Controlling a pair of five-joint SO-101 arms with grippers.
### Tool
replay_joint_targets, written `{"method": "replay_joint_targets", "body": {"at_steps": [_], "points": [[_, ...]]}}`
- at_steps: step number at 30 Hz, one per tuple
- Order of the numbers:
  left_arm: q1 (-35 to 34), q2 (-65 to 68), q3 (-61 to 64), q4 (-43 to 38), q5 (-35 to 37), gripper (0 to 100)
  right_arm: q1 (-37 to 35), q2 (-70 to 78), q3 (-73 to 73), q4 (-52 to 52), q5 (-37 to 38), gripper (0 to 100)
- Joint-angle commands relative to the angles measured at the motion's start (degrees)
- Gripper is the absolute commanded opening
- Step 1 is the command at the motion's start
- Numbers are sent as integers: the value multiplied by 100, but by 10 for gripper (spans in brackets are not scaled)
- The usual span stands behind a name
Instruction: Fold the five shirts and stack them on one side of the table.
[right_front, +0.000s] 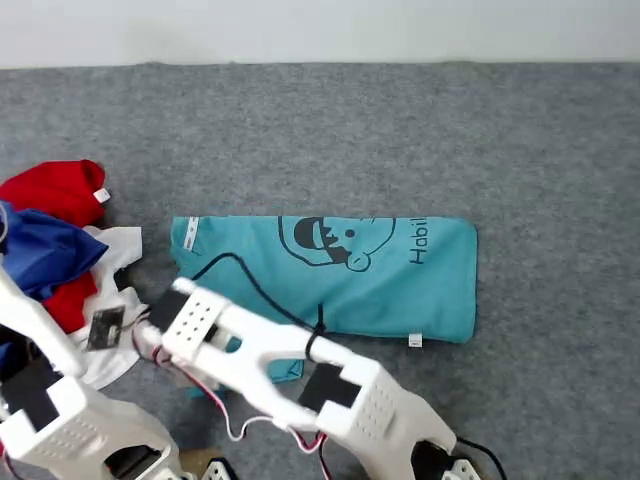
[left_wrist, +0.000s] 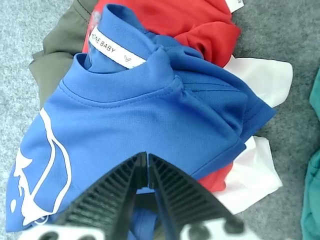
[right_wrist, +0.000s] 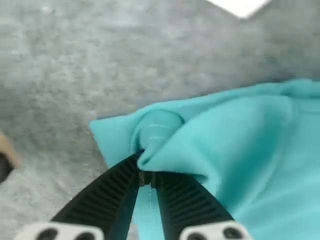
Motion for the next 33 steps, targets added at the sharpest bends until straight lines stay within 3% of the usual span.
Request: {"method": "replay_joint_targets", "body": {"at_steps": [1, 13, 21, 33], "points": [[-26, -325, -57, -44, 0, 16, -374, -251, -281, 338, 0, 9], [-26, -325, -57, -62, 0, 16, -84, -1033, -281, 690, 0, 18], [-9, -299, -57, -79, 0, 16, -119, -1033, -246, 1376, -35, 170], [-18, -299, -57, -62, 0, 16, -84, 127, 97, 708, 0, 169]]}}
